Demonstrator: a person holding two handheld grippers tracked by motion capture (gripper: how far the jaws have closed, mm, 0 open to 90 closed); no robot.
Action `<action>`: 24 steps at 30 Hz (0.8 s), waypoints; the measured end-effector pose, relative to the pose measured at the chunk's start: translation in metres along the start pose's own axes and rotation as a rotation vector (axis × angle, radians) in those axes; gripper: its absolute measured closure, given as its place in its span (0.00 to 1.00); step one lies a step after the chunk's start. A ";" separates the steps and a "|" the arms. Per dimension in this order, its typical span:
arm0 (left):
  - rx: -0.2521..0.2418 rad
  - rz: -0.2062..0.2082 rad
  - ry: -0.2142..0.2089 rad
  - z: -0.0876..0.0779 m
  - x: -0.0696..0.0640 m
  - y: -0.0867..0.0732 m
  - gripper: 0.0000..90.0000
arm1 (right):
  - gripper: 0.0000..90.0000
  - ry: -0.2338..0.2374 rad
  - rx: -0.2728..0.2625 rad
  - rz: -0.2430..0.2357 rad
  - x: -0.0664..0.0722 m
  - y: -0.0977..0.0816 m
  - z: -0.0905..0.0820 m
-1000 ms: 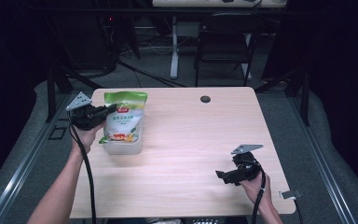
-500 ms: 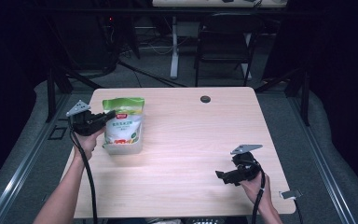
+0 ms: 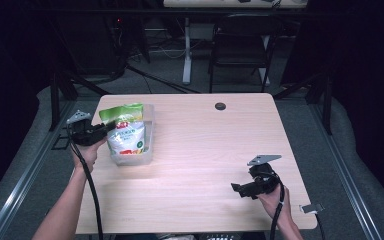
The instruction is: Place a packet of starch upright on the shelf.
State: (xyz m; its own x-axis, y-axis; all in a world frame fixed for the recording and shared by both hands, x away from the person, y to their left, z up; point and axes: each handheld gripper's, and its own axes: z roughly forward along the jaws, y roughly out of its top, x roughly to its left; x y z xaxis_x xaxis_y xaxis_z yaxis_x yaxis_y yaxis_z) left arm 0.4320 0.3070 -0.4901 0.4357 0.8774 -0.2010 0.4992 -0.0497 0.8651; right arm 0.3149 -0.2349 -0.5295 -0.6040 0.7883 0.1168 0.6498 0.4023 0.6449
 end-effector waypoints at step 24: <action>0.156 0.036 0.202 -0.070 -0.050 -0.023 0.02 | 0.08 -0.006 0.014 -0.008 0.000 -0.001 0.000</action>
State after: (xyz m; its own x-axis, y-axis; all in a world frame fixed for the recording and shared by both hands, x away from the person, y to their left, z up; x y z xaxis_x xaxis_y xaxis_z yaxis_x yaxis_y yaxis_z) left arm 0.3462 0.2973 -0.4681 0.3047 0.9504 -0.0625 0.6026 -0.1415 0.7854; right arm 0.3143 -0.2351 -0.5296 -0.6067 0.7877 0.1074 0.6512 0.4149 0.6354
